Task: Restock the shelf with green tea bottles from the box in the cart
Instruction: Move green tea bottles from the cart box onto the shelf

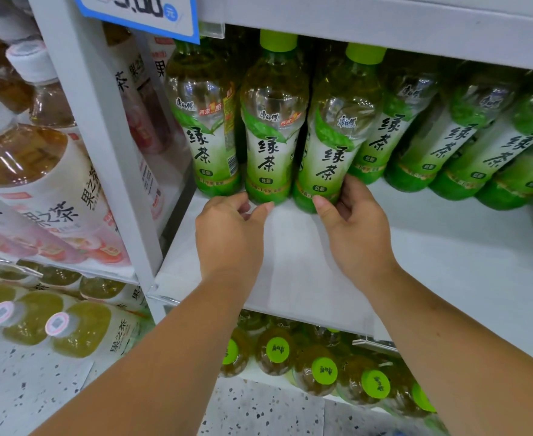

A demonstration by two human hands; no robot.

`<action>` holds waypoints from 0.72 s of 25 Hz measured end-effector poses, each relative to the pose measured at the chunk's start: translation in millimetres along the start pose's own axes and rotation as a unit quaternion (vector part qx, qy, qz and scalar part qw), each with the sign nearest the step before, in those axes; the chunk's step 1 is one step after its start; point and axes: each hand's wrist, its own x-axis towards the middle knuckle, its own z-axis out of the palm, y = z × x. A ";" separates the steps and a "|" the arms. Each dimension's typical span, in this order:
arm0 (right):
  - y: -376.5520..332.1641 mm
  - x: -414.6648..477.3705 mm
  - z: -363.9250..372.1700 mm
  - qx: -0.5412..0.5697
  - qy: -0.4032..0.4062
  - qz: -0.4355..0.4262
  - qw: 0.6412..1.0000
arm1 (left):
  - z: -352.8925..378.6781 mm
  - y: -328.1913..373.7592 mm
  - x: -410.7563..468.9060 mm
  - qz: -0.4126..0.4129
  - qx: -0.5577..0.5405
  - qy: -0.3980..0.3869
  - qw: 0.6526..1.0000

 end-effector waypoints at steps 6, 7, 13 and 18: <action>-6.9 0.4 -2.8 0.024 -0.003 0.033 0.999 | -6.5 1.7 2.8 -0.019 -0.024 -0.046 0.998; -9.4 1.4 -3.3 0.035 -0.009 0.045 0.998 | -8.6 3.1 3.4 -0.025 -0.036 -0.062 0.997; -34.7 -0.5 -5.3 0.076 0.008 0.163 0.984 | -26.2 18.2 3.0 -0.105 -0.093 -0.168 0.976; -52.5 -31.7 -25.1 0.063 -0.005 0.291 0.955 | -56.7 30.2 -16.9 -0.129 -0.058 -0.242 0.960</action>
